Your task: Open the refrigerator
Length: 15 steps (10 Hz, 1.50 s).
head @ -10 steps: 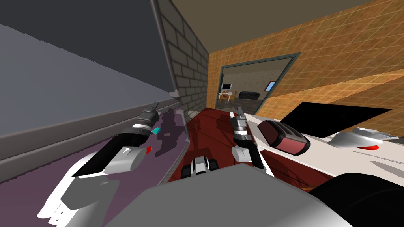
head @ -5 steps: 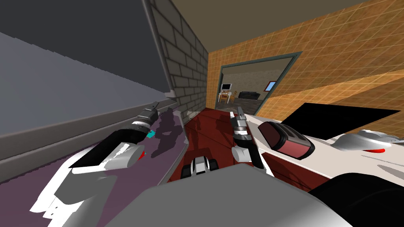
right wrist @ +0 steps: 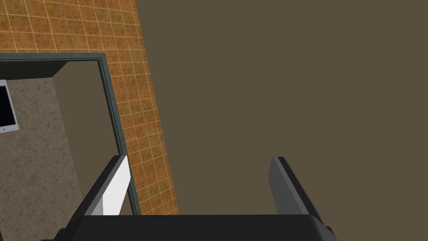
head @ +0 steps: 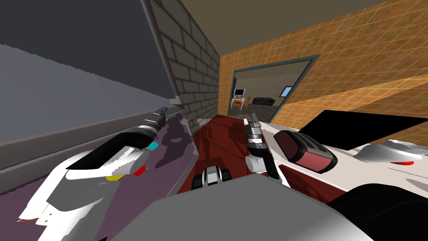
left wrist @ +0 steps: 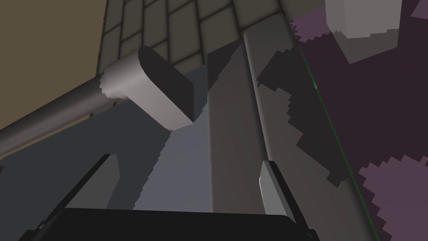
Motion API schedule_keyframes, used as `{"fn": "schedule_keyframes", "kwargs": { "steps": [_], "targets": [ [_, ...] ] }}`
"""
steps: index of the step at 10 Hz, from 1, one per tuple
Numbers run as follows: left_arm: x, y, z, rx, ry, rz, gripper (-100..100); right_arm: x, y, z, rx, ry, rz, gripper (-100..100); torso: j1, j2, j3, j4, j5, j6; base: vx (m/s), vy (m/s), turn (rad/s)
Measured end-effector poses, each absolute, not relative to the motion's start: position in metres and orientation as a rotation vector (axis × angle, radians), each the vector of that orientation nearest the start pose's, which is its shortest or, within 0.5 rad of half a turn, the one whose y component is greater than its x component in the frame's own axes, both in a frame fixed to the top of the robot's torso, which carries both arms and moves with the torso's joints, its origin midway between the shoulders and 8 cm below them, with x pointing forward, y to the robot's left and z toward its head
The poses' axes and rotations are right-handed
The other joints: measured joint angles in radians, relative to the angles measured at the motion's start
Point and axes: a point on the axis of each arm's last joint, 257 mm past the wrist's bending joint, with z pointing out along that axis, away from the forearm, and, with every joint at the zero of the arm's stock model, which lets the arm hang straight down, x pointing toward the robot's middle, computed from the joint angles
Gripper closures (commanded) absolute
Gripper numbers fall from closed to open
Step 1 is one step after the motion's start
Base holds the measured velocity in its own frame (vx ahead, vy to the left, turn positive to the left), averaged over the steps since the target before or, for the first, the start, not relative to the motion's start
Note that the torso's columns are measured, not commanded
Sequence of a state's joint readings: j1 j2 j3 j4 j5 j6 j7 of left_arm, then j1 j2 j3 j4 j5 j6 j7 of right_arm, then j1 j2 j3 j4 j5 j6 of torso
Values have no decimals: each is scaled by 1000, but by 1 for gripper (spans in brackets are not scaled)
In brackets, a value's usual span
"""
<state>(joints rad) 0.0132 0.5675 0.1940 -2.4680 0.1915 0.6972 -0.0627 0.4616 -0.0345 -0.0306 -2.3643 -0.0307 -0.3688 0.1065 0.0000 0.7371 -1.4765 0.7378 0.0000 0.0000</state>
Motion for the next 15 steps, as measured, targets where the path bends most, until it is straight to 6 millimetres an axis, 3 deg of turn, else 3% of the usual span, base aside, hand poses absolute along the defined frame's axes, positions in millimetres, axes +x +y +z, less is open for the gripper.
{"fn": "schedule_keyframes", "kwargs": {
  "steps": [15],
  "targets": [
    [471, 332, 92, -779, 1369, -704, -100, 349, -284, 50, 616, 655, 1206, 0, -3, -5, -5, 0, -3, 3, 52, -51, -2]
  ]
}}
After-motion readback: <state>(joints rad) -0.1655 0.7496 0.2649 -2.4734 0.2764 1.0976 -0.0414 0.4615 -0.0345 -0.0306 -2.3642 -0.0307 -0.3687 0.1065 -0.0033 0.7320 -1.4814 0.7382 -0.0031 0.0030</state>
